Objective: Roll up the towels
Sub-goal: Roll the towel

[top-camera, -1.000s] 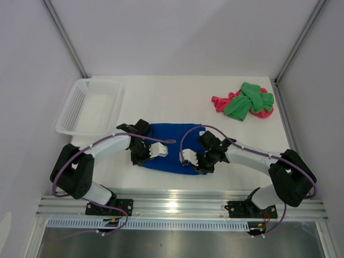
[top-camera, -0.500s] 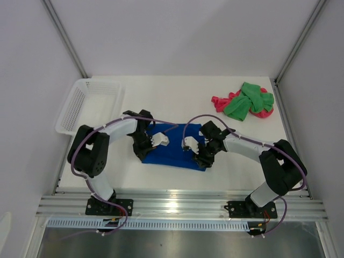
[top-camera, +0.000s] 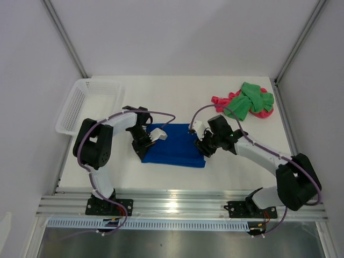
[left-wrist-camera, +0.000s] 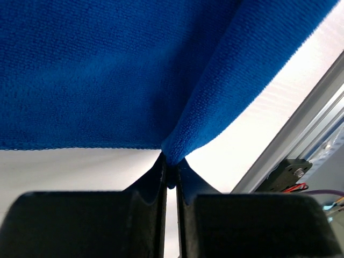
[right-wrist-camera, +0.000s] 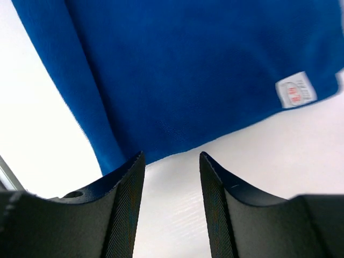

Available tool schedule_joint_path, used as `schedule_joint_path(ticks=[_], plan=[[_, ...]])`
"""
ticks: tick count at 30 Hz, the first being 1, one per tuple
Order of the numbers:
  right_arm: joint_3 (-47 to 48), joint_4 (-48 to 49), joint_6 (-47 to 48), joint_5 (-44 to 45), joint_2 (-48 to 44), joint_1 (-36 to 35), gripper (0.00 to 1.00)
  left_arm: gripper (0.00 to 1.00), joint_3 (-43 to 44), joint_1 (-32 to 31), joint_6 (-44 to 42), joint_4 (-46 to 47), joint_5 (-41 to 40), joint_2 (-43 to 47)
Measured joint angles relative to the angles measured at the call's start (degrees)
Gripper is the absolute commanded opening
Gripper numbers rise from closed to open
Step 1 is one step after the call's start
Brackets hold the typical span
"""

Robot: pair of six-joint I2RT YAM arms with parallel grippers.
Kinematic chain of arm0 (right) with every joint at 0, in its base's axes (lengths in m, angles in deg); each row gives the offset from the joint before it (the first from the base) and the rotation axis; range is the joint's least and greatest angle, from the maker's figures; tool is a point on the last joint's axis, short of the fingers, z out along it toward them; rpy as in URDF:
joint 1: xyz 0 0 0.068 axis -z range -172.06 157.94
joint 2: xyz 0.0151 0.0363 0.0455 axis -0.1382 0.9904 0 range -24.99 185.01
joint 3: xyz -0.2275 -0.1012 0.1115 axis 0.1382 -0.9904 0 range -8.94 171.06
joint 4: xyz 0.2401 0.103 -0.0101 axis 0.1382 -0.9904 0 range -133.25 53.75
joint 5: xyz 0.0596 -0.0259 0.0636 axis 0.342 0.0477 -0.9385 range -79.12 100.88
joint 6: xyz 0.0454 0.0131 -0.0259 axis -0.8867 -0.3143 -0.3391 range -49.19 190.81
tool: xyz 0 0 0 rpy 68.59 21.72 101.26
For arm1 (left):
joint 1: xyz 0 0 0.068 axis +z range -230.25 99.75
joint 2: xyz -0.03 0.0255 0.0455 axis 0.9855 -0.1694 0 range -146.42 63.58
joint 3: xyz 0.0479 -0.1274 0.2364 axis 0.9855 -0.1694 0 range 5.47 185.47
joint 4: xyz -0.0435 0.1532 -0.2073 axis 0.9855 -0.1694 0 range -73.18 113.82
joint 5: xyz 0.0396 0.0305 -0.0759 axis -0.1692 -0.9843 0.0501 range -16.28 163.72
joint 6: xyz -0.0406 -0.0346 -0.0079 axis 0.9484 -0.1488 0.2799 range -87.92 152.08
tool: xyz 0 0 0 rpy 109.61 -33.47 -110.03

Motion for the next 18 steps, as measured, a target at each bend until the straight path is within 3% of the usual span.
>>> schedule_joint_path(ticks=[7,9,18], plan=[[-8.79,10.99,-11.37,1.05,-14.56,-6.05,0.41,0.10,1.01,0.72,1.38,-0.72,1.22,-1.64],[-12.46,15.19,-14.99,0.02,-16.76,-7.48,0.34,0.11,1.03,0.74,1.53,-0.81,1.46,-1.75],[-19.87,28.30,-25.11,-3.17,-11.19,-12.20,0.22,0.12,1.14,0.74,2.40,-1.01,1.64,-1.81]])
